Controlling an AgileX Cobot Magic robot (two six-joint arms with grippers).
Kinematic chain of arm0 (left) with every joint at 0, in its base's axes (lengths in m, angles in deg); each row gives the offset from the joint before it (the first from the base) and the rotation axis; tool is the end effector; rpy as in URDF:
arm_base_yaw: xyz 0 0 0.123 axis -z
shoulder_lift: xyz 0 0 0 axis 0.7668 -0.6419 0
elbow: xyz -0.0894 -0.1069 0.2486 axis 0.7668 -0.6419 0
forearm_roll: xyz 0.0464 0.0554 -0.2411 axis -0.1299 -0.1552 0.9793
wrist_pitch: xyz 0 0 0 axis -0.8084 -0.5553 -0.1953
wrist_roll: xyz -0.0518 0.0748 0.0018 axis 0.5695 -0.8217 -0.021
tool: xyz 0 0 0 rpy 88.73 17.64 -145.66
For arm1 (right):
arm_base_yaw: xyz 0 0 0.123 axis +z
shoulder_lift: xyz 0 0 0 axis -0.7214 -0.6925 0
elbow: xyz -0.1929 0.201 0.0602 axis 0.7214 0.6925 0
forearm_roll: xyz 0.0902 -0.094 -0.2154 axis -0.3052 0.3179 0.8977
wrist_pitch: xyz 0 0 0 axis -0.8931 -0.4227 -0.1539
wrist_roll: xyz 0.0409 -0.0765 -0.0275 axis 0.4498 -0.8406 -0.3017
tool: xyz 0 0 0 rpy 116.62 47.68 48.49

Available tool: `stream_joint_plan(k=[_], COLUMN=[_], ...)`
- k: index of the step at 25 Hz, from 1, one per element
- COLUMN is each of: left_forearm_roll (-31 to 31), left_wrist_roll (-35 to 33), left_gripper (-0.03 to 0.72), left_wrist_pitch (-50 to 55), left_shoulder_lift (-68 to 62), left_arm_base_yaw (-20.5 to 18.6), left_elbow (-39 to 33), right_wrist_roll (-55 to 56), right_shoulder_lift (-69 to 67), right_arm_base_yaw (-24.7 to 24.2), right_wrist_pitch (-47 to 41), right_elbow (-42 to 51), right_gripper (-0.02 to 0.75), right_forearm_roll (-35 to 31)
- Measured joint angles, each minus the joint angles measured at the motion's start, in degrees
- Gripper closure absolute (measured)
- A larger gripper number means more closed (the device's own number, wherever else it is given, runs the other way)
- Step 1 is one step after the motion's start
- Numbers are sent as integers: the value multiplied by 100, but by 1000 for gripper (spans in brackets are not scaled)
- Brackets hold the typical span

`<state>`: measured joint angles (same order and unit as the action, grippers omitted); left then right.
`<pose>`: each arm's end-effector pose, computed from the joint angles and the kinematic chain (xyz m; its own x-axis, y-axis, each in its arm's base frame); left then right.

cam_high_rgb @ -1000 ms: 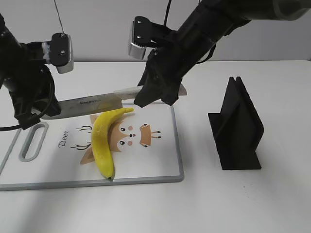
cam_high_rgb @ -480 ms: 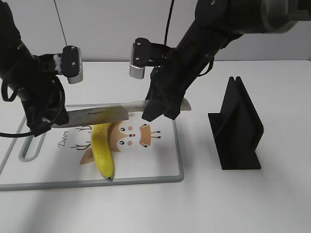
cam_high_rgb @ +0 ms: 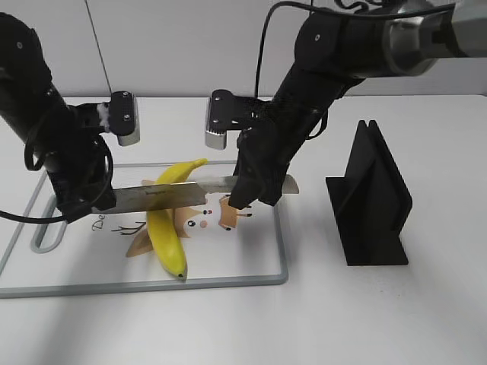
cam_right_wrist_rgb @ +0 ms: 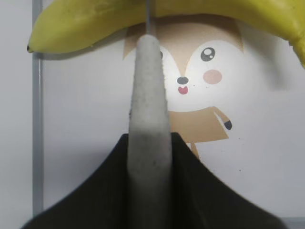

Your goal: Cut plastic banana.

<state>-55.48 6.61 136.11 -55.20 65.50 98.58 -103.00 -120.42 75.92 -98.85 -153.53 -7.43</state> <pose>0.3372 -0.1163 0.1665 -0.1561 0.9460 -0.2841 0.9848 0.1712 0.0292 0.3625 0.2454 0.1404 -0.0609 -0.9117 -0.4064 -0.9979 0.0469 0.0442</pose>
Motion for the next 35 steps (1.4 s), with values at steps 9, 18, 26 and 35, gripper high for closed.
stream_joint_plan(k=[9,18,26,35], left_forearm_roll=[93,114,127,101], left_wrist_roll=[-17,-17,3,83], left_gripper=[691,691,691,549], left_wrist_pitch=[62,62,-127,-304], left_shoulder_lift=[-61,-96,392,1685], left_arm_base_yaw=[0,-5,1,1], left_elbow=[46,52,-54,-70], right_wrist_roll=[0,0,0,50], right_shoulder_lift=[-133,-133,191,1017], right_arm_base_yaw=[-17,-17,0,0], right_wrist_pitch=[4,45,175,110], right_elbow=[0,0,18,18], right_gripper=[555,555,555,556], right_forearm_roll=[78,87,197,338])
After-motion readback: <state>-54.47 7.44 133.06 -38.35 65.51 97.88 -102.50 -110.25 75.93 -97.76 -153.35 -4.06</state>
